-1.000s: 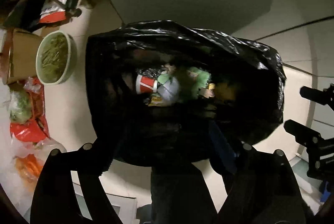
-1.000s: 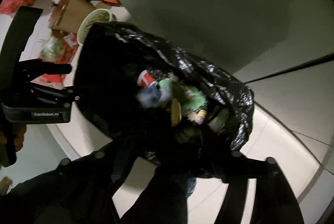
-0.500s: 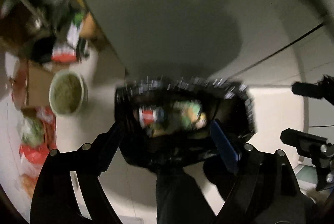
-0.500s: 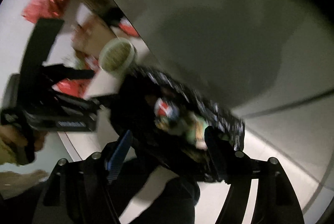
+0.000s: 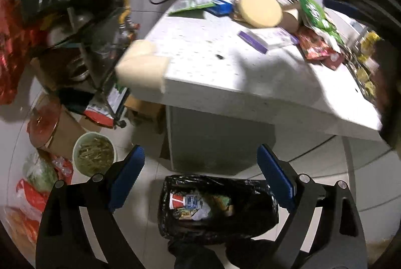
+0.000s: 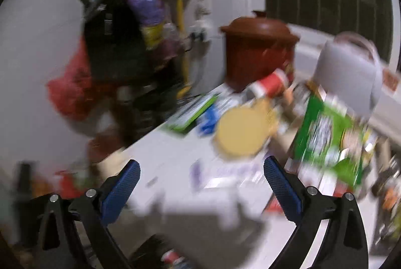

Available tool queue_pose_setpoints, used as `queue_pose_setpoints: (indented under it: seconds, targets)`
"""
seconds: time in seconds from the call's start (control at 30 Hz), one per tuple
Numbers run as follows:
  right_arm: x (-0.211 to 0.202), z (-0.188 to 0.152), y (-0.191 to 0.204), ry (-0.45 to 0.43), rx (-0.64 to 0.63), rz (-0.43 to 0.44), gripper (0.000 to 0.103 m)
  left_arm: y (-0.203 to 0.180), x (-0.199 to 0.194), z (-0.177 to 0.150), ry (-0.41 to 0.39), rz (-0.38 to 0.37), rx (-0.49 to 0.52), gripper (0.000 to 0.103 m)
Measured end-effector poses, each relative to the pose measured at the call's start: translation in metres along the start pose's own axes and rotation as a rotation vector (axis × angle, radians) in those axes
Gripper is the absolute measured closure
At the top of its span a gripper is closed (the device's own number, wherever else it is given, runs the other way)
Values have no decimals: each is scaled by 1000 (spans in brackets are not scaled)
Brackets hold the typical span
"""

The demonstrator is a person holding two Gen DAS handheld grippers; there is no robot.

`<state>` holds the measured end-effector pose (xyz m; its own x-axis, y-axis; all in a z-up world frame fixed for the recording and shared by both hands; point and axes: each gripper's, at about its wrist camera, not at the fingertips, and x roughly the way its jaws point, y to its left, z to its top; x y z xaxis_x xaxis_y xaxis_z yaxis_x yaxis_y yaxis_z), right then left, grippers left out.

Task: Collect trash
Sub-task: 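Grasp the round yellow sponge with the right tool while the left tool grasps a green snack packet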

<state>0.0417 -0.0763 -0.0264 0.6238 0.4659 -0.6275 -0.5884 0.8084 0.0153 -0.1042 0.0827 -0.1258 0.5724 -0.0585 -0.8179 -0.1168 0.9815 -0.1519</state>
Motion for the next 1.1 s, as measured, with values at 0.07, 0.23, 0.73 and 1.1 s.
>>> queue_pose_setpoints:
  seconds: [0.07, 0.23, 0.73, 1.1]
  targets:
    - [29, 10, 0, 11, -41, -70, 6, 5, -3, -2, 3, 6, -24, 14]
    - [96, 24, -12, 101, -87, -165, 6, 26, -11, -13, 11, 35, -69, 14]
    - [120, 38, -33, 190, -15, -144, 23, 50, -13, -13, 17, 35, -132, 14]
    - [-23, 11, -36, 55, 135, 9, 22, 35, -1, 105, -127, -37, -58, 14]
